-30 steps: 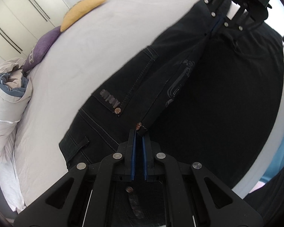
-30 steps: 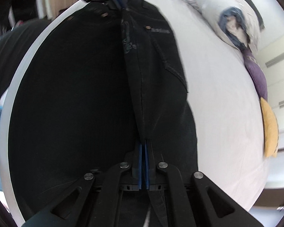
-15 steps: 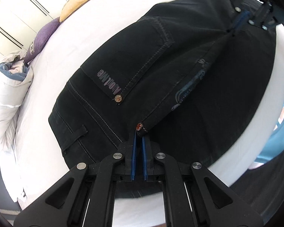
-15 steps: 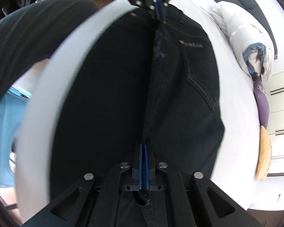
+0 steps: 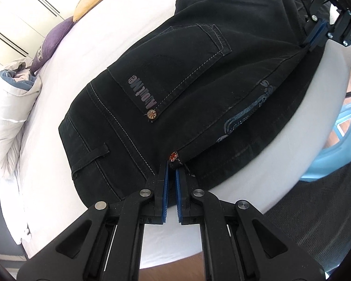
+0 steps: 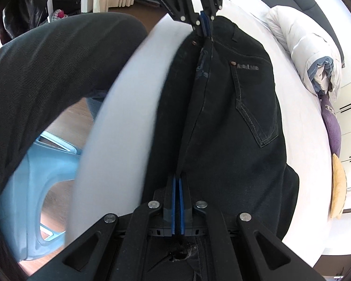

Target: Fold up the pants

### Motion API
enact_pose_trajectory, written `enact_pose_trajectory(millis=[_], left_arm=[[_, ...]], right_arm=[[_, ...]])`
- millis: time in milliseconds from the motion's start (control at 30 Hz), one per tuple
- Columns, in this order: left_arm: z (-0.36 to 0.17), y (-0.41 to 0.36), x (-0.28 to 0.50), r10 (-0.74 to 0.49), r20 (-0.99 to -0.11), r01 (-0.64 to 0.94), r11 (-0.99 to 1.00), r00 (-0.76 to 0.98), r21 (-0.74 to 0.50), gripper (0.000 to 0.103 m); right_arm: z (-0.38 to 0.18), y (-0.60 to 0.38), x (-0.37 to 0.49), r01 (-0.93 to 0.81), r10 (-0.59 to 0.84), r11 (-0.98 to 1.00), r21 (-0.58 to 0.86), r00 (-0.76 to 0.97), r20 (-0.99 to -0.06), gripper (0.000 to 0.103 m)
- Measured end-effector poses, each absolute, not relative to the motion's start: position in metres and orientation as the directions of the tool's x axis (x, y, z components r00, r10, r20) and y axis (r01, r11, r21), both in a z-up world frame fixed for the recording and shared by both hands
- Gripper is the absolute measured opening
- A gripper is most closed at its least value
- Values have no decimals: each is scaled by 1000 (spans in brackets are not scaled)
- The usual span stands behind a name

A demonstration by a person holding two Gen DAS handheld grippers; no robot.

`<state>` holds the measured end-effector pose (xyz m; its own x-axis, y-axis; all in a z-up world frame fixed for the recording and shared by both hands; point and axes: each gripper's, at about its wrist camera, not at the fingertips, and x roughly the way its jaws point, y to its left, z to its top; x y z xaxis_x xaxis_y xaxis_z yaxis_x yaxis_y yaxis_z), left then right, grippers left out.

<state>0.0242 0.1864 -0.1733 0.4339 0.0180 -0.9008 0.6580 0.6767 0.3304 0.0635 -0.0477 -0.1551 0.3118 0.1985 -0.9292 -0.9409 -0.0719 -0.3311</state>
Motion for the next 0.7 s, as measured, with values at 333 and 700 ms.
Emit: enact_pose_trajectory(millis=[333, 700], left_arm=[[-188, 185, 37, 51, -905, 659, 668, 423, 346, 3], [-191, 180, 56, 58, -888, 626, 689, 456, 366, 0]], right_arm=[[-162, -37, 67, -940, 179, -57, -336, 321, -930, 4], [-161, -39, 47, -933, 175, -47, -357, 344, -922, 4]])
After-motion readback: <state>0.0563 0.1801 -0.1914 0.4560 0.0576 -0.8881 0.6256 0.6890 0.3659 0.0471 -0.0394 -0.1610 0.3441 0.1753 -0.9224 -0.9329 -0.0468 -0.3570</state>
